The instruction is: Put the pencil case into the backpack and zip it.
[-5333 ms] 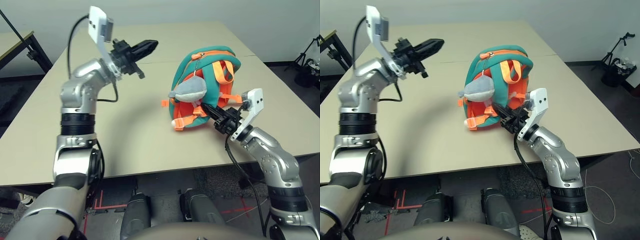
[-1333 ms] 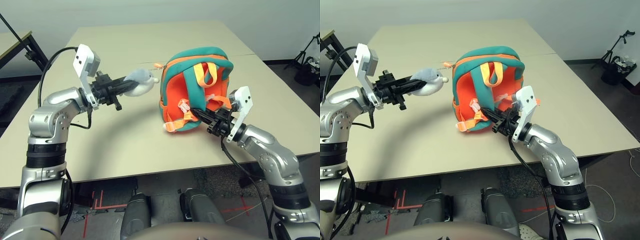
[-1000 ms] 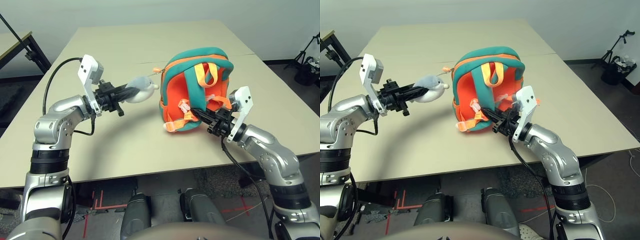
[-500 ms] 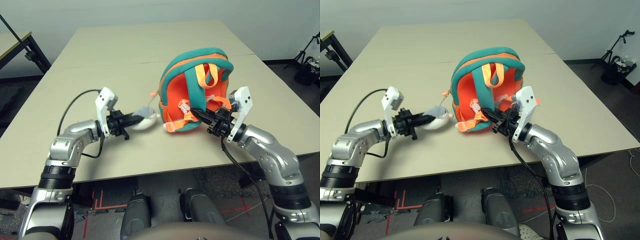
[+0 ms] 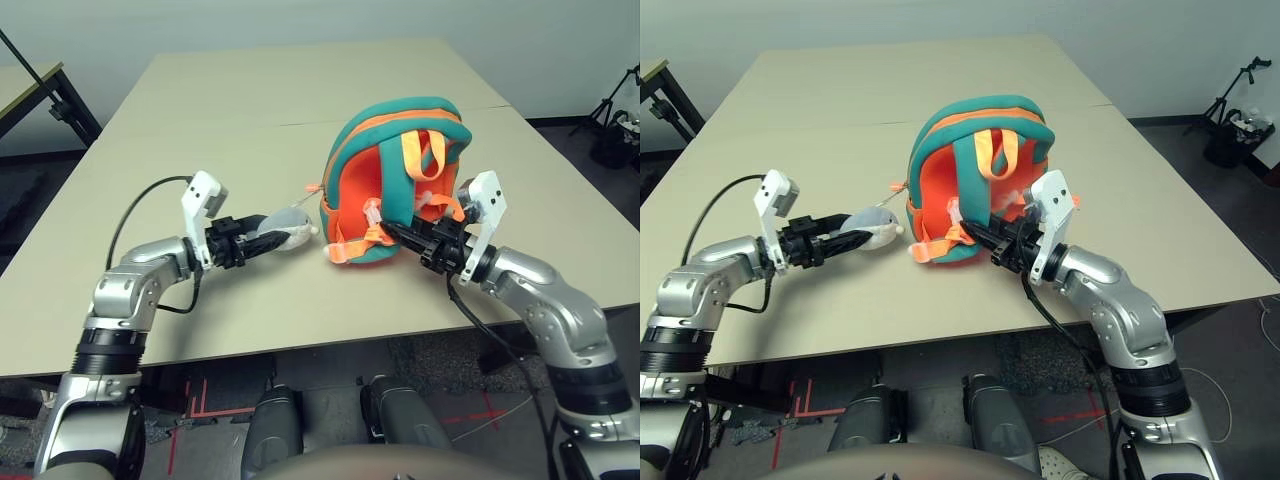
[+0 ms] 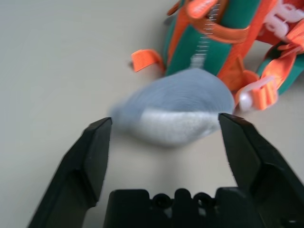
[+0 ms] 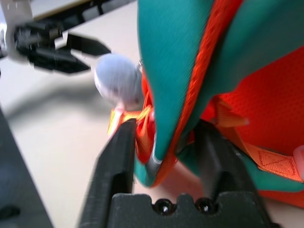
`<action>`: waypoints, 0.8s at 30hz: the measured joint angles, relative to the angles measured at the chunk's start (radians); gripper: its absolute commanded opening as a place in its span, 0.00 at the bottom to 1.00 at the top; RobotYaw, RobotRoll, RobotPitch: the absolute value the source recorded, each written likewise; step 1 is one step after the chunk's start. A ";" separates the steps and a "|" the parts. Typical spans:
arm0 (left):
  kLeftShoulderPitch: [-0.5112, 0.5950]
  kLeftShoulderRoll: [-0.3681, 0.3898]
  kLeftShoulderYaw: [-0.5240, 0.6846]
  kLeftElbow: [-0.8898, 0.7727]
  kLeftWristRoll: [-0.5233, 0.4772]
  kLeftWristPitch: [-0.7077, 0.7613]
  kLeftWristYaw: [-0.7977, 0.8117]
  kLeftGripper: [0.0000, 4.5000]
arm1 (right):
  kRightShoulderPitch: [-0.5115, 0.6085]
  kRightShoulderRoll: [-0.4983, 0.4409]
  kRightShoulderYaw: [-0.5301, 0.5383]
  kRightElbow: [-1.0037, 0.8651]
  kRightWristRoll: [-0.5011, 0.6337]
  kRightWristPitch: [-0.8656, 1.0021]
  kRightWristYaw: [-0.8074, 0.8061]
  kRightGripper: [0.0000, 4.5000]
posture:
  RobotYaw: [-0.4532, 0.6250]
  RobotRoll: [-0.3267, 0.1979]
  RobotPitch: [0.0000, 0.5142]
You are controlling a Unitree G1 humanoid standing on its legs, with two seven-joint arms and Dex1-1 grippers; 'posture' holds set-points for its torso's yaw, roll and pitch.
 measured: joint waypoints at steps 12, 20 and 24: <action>0.072 0.075 0.248 0.023 -0.019 -0.070 0.071 1.00 | -0.117 -0.322 -0.143 0.351 -0.017 -0.055 0.276 0.99 | 0.36 0.62 0.07; 0.061 -0.053 0.325 0.120 0.049 -0.315 0.286 1.00 | -0.202 -0.221 -0.203 0.686 -0.137 -0.293 0.155 0.99 | 0.38 0.62 0.07; 0.033 -0.111 0.373 0.203 0.099 -0.464 0.435 1.00 | -0.255 -0.127 -0.269 0.848 -0.187 -0.479 0.004 0.99 | 0.38 0.62 0.07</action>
